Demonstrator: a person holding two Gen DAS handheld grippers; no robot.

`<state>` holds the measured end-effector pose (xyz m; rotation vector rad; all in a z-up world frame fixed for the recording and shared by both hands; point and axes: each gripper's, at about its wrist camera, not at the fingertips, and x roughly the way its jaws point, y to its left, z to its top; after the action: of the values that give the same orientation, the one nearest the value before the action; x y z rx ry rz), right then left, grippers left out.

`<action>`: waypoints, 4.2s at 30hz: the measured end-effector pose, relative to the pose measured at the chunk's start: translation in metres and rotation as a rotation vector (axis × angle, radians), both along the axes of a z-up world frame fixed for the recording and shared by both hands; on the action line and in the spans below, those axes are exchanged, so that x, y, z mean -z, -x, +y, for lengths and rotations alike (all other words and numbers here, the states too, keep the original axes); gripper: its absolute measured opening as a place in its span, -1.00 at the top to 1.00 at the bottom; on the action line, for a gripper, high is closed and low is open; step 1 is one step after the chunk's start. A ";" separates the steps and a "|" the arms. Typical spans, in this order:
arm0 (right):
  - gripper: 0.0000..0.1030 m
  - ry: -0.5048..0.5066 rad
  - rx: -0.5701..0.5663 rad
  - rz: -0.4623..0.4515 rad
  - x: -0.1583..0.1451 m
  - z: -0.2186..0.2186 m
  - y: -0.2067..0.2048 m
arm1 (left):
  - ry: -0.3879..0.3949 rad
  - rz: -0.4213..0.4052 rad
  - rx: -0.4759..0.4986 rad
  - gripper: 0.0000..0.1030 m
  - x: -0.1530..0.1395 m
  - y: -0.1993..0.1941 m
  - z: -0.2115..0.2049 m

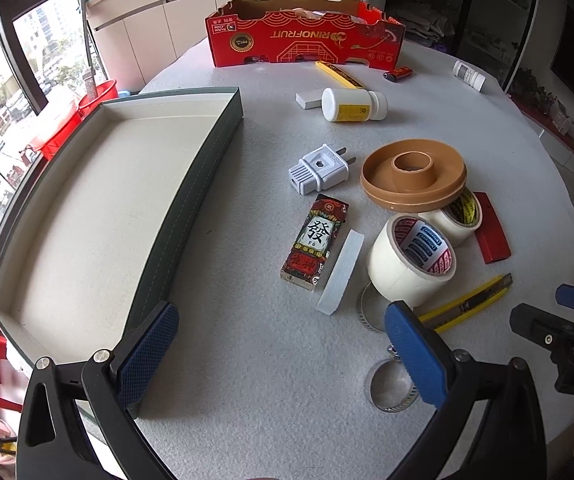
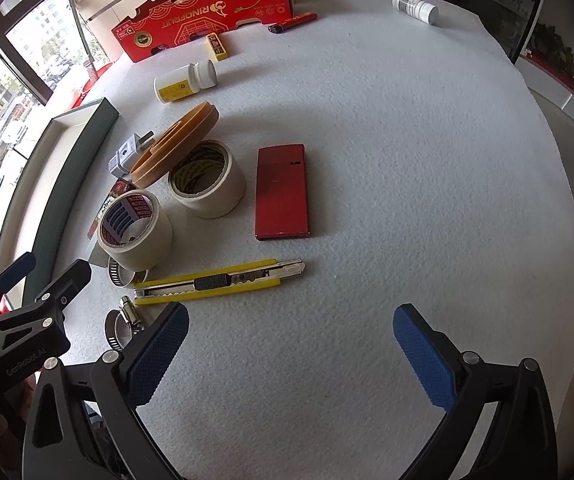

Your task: Organize rigid objects

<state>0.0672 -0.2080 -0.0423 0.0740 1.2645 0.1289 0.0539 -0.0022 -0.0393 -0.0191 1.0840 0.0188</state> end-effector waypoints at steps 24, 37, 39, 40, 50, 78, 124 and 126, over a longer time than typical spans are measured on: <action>-1.00 0.003 0.004 0.032 0.011 0.004 -0.009 | -0.053 -0.089 -0.051 -1.00 0.001 -0.030 0.032; -1.00 0.000 0.011 0.040 0.015 -0.002 -0.014 | -0.118 0.002 0.122 -0.99 0.027 -0.052 -0.008; -1.00 0.007 0.010 0.038 0.015 -0.003 -0.016 | -0.125 0.004 0.105 -0.99 0.028 -0.059 -0.005; -1.00 0.014 0.011 0.035 0.015 -0.004 -0.017 | -0.113 0.010 0.100 -0.99 0.028 -0.062 -0.002; -1.00 0.165 -0.034 0.010 0.024 0.008 -0.050 | -0.103 0.028 0.110 -1.00 0.028 -0.076 0.007; -1.00 0.139 -0.041 -0.042 0.027 0.007 -0.068 | -0.007 0.004 0.116 -1.00 0.032 -0.071 0.001; 0.30 -0.034 -0.266 -0.279 -0.103 0.090 0.007 | 0.108 -0.208 -0.004 0.50 -0.076 0.024 0.042; 0.30 -0.043 -0.286 -0.279 -0.105 0.100 0.007 | 0.112 -0.214 -0.031 0.50 -0.077 0.028 0.052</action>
<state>0.0599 -0.1080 0.0627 -0.0866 0.9875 0.4004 0.0263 0.0502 0.0374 -0.1360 0.8695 -0.0153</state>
